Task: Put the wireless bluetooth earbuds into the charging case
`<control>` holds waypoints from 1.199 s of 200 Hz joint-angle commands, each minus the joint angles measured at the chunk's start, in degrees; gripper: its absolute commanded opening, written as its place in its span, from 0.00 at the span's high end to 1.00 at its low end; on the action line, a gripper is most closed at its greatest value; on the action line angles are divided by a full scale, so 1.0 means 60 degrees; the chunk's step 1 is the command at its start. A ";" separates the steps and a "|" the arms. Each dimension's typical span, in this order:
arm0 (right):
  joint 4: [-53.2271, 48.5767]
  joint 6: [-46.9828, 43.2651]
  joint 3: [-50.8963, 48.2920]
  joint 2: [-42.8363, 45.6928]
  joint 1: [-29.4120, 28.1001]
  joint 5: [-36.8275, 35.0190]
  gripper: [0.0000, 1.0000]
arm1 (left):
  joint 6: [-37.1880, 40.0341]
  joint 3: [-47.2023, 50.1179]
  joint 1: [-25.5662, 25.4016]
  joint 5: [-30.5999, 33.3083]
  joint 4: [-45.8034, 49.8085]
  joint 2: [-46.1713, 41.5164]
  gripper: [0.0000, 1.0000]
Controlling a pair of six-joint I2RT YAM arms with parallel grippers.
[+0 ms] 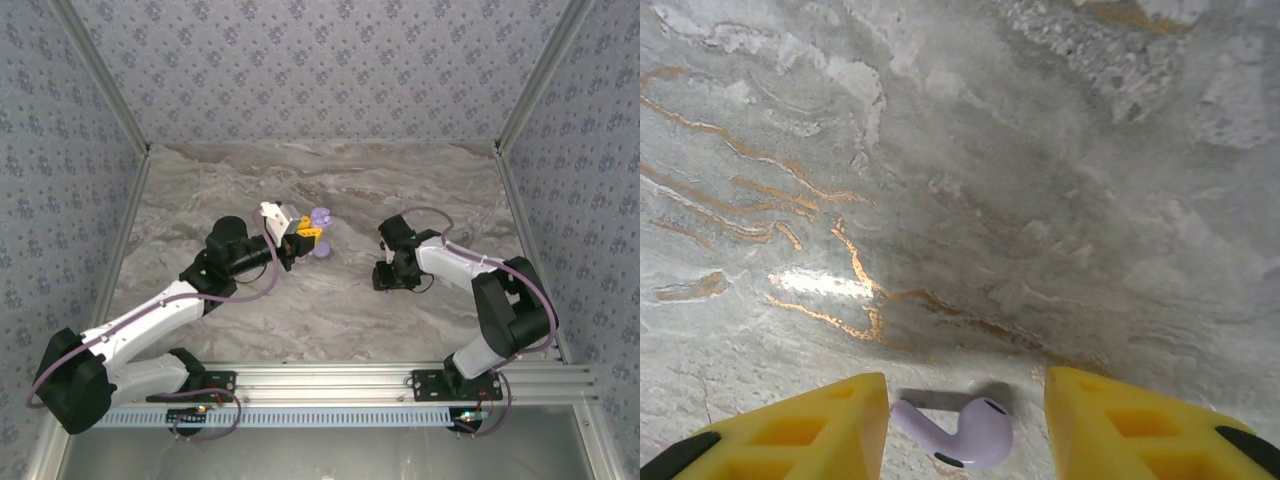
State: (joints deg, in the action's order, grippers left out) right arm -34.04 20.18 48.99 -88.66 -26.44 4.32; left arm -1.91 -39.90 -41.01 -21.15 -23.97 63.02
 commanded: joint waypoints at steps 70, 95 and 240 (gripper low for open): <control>0.0411 0.0521 -0.0246 -0.0098 -0.0006 -0.0492 0.45 | 0.0202 0.0040 -0.0062 0.0075 -0.0094 -0.0235 1.00; 0.0421 0.0494 -0.0211 -0.0403 -0.0091 -0.0653 0.44 | 0.0209 0.0041 -0.0063 0.0097 -0.0067 -0.0252 1.00; -0.0988 0.0462 -0.0212 -0.0067 -0.0560 -0.1121 0.51 | 0.0266 -0.0040 -0.0056 0.0115 -0.0047 -0.0197 0.99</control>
State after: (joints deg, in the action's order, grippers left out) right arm -34.44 22.28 48.27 -90.00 -29.21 -2.00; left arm -1.48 -39.90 -41.01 -20.93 -23.90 63.02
